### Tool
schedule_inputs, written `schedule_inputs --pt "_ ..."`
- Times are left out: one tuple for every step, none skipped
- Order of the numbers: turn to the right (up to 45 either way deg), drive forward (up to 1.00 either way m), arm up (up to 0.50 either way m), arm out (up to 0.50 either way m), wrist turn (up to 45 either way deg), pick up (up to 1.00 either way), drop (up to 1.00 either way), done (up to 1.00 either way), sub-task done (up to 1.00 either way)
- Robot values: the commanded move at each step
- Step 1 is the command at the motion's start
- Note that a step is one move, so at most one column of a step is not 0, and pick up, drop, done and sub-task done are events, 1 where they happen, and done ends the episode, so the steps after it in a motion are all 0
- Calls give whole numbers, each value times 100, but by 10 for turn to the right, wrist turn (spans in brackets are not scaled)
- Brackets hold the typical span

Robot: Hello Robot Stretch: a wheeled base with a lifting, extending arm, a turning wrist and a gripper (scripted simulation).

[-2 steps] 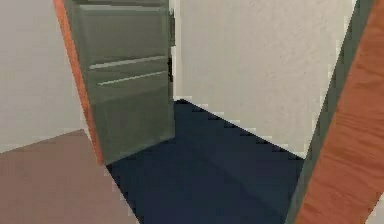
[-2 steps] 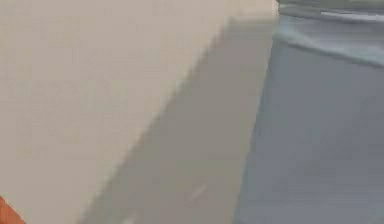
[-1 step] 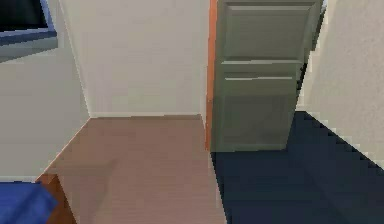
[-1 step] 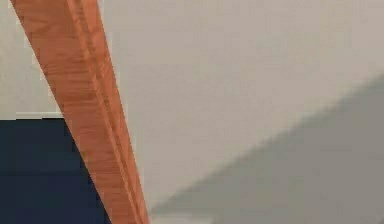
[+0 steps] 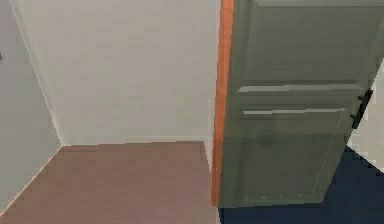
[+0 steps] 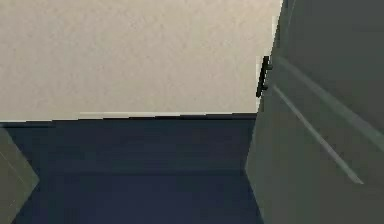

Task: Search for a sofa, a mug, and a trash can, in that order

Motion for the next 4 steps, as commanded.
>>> schedule_inputs --pt "450 0 0 0 0 0 0 0 0" --pt "450 0 0 0 0 0 0 0 0" --pt "60 0 0 0 0 0 0 0 0" --pt "0 95 0 0 0 0 0 0 0"
